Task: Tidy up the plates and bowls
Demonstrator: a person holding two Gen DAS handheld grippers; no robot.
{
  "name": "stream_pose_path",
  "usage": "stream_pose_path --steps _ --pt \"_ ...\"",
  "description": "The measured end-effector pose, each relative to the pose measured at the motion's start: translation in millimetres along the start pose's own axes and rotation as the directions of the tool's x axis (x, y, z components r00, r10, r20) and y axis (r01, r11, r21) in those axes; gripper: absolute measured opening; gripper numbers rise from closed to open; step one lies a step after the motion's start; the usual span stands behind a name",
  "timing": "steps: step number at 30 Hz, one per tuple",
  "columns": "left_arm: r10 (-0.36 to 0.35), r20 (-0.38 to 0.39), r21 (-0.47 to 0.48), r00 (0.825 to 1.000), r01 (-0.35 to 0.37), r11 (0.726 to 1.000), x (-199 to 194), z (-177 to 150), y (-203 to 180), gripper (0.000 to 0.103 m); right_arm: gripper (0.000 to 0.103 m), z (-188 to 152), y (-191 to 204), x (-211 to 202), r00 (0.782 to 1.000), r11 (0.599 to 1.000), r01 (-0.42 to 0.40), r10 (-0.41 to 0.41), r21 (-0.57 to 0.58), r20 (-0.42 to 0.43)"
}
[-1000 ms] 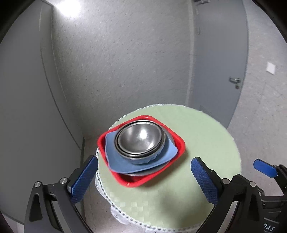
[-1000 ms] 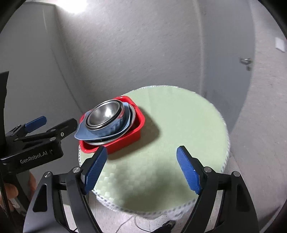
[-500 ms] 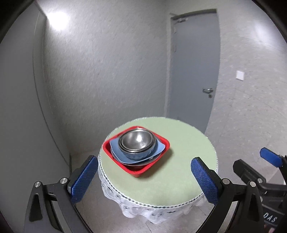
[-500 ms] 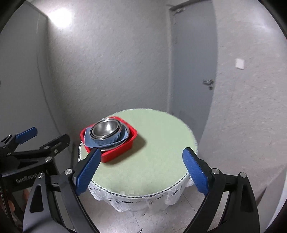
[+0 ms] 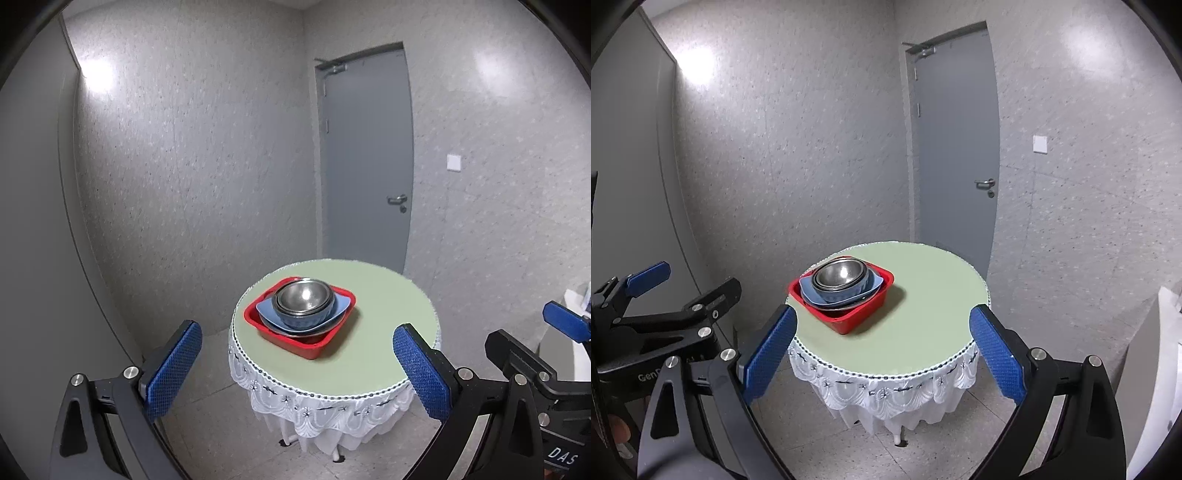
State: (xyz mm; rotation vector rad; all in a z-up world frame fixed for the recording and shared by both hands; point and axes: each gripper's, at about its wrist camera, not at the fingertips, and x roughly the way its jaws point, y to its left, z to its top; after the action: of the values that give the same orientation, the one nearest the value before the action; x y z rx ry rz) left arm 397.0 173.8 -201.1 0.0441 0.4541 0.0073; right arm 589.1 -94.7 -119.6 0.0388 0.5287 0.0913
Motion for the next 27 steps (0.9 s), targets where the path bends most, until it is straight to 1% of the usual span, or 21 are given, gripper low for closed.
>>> stream_pose_path --steps 5,11,20,27 --pt "-0.021 0.058 0.016 0.998 0.020 1.000 -39 -19 10 0.102 0.099 -4 11 -40 0.998 0.999 0.041 -0.041 -0.006 0.051" --pt "-0.053 0.086 0.021 0.995 0.052 0.998 -75 -42 15 0.102 0.100 -14 13 -81 0.995 0.999 0.051 -0.050 -0.010 0.084" --pt "-0.058 0.100 0.033 0.993 0.055 0.998 -124 -68 1 0.102 0.101 -33 1 -125 0.996 0.999 0.049 -0.048 -0.016 0.076" --pt "-0.079 0.116 0.047 0.990 0.074 0.996 -158 -81 -14 0.102 0.102 -44 -12 -158 0.993 0.997 0.075 -0.074 -0.001 0.088"
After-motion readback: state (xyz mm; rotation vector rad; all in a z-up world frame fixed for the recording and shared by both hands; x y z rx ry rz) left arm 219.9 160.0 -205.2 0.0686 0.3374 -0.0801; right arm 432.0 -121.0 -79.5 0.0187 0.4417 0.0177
